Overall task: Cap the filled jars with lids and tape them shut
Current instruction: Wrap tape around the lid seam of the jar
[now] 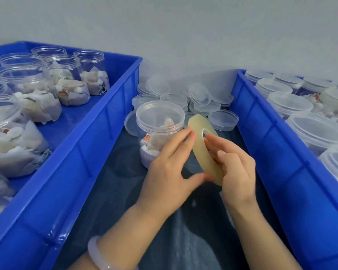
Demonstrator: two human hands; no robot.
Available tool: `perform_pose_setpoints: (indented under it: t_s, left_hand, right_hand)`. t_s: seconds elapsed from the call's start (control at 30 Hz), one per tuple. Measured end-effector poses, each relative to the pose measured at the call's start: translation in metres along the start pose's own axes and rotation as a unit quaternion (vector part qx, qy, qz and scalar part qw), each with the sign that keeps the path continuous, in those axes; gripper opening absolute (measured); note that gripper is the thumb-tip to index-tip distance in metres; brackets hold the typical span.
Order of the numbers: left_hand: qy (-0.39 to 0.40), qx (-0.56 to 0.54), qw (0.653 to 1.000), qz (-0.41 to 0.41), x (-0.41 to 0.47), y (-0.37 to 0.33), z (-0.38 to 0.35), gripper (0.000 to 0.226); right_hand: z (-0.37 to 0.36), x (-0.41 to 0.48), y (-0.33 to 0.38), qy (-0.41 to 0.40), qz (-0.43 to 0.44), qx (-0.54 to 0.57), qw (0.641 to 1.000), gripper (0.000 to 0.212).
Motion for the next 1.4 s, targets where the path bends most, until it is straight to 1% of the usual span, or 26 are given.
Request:
perform_pose_setpoints:
  t_s: [0.07, 0.13, 0.2, 0.23, 0.33, 0.4, 0.47, 0.53, 0.57, 0.73, 0.8, 0.87, 1.03, 1.1, 1.17, 1.27, 1.3, 1.37, 1.4]
  left_hand:
    - [-0.016, -0.046, 0.999, -0.006, 0.0, -0.001, 0.004, 0.069]
    - [-0.054, -0.11, 0.992, -0.002, -0.001, 0.002, 0.009, 0.05]
    - [-0.081, -0.167, 0.982, 0.025, -0.003, 0.007, 0.009, 0.033]
    - [-0.085, -0.198, 0.975, 0.052, -0.004, 0.01, 0.007, 0.03]
    - [-0.069, -0.301, 0.942, 0.128, -0.006, 0.02, -0.001, 0.028]
    - [-0.058, -0.344, 0.926, 0.143, -0.005, 0.023, -0.003, 0.025]
    - [-0.051, -0.378, 0.913, 0.147, -0.005, 0.023, -0.006, 0.03]
    - [-0.056, -0.38, 0.911, 0.153, -0.006, 0.022, -0.007, 0.037]
    - [-0.063, -0.37, 0.914, 0.156, -0.007, 0.022, -0.007, 0.037]
    - [-0.09, -0.343, 0.92, 0.168, -0.009, 0.027, 0.001, 0.025]
    - [-0.092, -0.308, 0.933, 0.165, -0.009, 0.027, 0.004, 0.023]
    - [-0.086, -0.267, 0.946, 0.163, -0.01, 0.025, 0.005, 0.022]
    - [-0.044, -0.186, 0.964, 0.186, -0.009, 0.032, -0.001, 0.018]
    - [-0.028, -0.16, 0.97, 0.182, -0.008, 0.031, -0.002, 0.017]
    - [-0.008, -0.16, 0.972, 0.173, -0.007, 0.028, -0.004, 0.018]
    - [0.017, -0.167, 0.972, 0.165, -0.007, 0.025, -0.008, 0.019]
    - [0.008, -0.175, 0.97, 0.166, -0.007, 0.025, -0.007, 0.019]
    - [-0.02, -0.231, 0.958, 0.172, -0.007, 0.027, -0.006, 0.02]
    - [-0.028, -0.262, 0.948, 0.176, -0.007, 0.029, -0.006, 0.026]
  right_hand:
    - [0.0, -0.002, 0.0, -0.014, 0.01, -0.008, 1.0, 0.04]
    - [0.001, -0.004, 0.002, -0.035, 0.028, -0.013, 0.999, 0.037]
    - [0.0, -0.005, 0.002, -0.048, 0.038, -0.019, 0.998, 0.038]
    - [0.0, -0.006, 0.002, -0.053, 0.04, -0.027, 0.997, 0.038]
    - [0.0, -0.008, 0.0, -0.063, 0.045, -0.045, 0.996, 0.036]
    - [0.0, -0.008, 0.0, -0.067, 0.049, -0.056, 0.995, 0.033]
    - [0.0, -0.008, -0.001, -0.066, 0.05, -0.07, 0.994, 0.032]
    - [-0.001, -0.008, -0.002, -0.064, 0.052, -0.086, 0.993, 0.032]
    - [-0.001, -0.008, -0.003, -0.064, 0.054, -0.095, 0.992, 0.032]
    - [-0.004, -0.01, -0.005, -0.051, 0.069, -0.128, 0.988, 0.029]
    - [-0.005, -0.01, -0.005, -0.045, 0.074, -0.133, 0.987, 0.028]
    - [-0.006, -0.011, -0.004, -0.044, 0.083, -0.144, 0.985, 0.026]
    - [-0.009, -0.009, -0.005, -0.015, 0.075, -0.194, 0.978, 0.027]
    - [-0.012, -0.01, -0.004, -0.005, 0.078, -0.207, 0.975, 0.026]
    - [-0.013, -0.01, -0.003, -0.011, 0.082, -0.209, 0.974, 0.028]
    - [-0.007, -0.009, -0.008, -0.053, 0.066, -0.199, 0.976, 0.03]
    - [-0.006, -0.009, -0.008, -0.061, 0.063, -0.197, 0.977, 0.032]
    - [-0.005, -0.008, -0.007, -0.068, 0.062, -0.187, 0.978, 0.032]
    - [-0.004, -0.008, -0.007, -0.071, 0.062, -0.176, 0.98, 0.032]
Point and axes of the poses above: each hand's wrist, its own x-axis towards the middle knuckle, its own z-axis out of the back of the hand, y = z × x, the point moved 7 cm from there along x, towards the middle knuckle, and after that the axes turned 12 degrees about y, right-handed, at the moved point
